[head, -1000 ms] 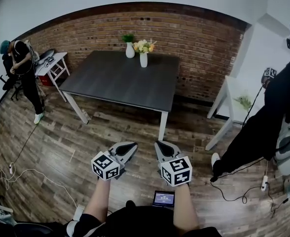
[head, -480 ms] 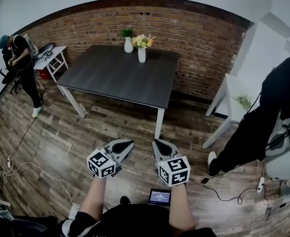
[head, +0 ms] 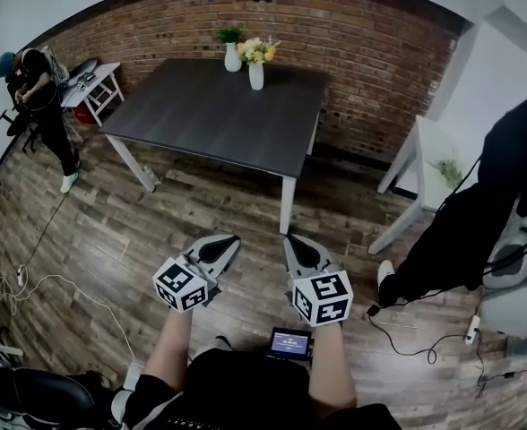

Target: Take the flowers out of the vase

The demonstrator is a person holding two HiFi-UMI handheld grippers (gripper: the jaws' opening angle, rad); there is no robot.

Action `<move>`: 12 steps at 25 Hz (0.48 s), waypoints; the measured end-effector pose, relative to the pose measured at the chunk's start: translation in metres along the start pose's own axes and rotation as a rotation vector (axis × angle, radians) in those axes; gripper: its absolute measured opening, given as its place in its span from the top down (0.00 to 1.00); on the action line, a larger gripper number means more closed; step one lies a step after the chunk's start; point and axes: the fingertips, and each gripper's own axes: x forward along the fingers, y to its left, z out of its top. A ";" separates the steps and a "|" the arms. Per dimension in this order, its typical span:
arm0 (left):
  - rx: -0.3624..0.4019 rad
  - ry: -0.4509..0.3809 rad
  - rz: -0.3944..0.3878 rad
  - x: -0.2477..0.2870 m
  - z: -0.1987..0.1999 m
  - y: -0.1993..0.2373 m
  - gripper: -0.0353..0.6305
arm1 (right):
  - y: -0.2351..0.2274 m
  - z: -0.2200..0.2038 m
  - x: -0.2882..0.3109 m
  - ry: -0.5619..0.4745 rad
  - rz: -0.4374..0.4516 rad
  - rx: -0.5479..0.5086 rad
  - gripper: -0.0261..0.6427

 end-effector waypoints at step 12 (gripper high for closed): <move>-0.053 -0.007 0.038 0.024 -0.013 0.063 0.94 | -0.034 -0.007 0.058 0.034 0.006 0.012 0.95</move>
